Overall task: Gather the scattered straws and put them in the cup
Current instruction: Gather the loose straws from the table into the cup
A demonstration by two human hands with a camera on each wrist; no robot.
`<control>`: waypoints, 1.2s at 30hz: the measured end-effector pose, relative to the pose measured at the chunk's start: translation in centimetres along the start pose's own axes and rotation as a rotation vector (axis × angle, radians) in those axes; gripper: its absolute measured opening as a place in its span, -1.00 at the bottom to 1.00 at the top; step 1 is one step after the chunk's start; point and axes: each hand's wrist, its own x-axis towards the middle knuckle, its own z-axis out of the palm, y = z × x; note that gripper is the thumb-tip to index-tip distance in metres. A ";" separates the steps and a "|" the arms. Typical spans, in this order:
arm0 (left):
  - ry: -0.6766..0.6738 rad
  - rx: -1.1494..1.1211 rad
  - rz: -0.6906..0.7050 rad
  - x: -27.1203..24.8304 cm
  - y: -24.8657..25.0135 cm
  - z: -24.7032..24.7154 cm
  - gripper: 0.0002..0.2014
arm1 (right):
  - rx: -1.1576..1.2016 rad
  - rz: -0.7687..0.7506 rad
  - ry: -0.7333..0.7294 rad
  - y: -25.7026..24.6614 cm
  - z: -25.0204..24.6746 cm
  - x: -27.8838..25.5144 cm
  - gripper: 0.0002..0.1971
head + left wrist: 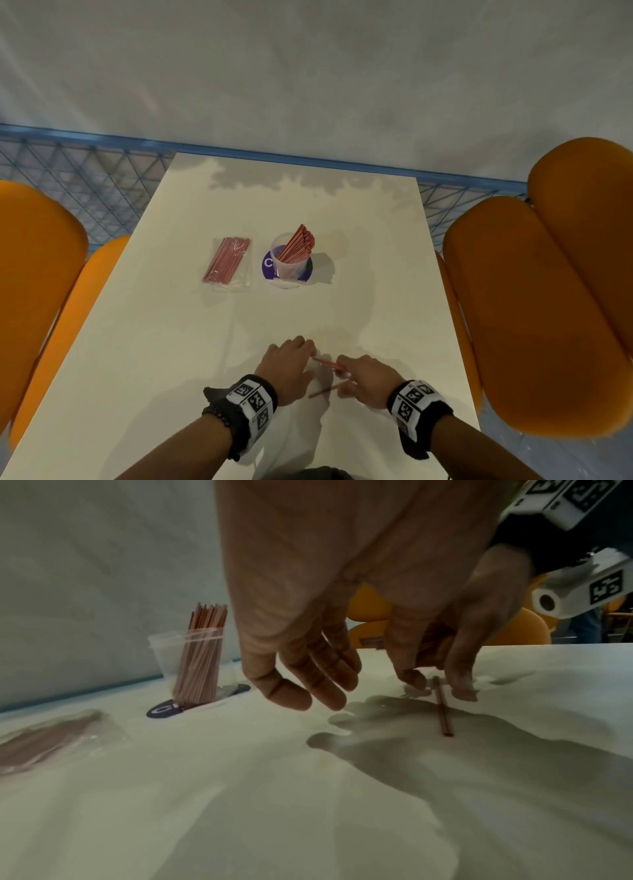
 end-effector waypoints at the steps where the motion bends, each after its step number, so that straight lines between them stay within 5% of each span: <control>1: -0.027 0.008 0.004 -0.3 0.1 0.4 -0.68 | 0.002 0.014 -0.005 -0.1 0.1 0.4 -0.78; 8: -0.047 -0.022 -0.026 -0.6 -0.2 0.8 -0.62 | -0.344 -0.063 0.003 -0.9 2.1 0.3 -0.81; 13: 0.030 -0.136 -0.034 -0.8 -0.9 -1.1 -0.68 | -0.364 -0.048 0.040 -0.9 2.6 -0.3 -0.62; 19: 0.197 -0.615 -0.227 -0.7 -2.4 -2.8 -0.87 | 0.194 0.064 0.186 -0.1 -2.6 1.1 -0.81; 22: 0.136 -0.901 -0.307 -0.8 -1.9 -4.4 -0.76 | 0.645 0.048 0.301 -3.3 -7.2 1.6 -0.75; 28: -0.046 -1.531 -0.424 -0.8 -0.3 -7.5 -0.45 | 1.306 -0.221 0.378 -12.3 -13.0 1.3 -0.61; 32: -0.084 -1.958 -0.433 -0.9 -0.1 -9.3 -0.36 | 1.455 -0.316 0.422 -17.3 -13.6 0.3 -0.45; 36: -0.140 -2.387 -0.285 -2.5 -0.3 -10.8 -0.25 | 1.379 -0.386 0.492 -20.8 -12.6 -0.5 -0.35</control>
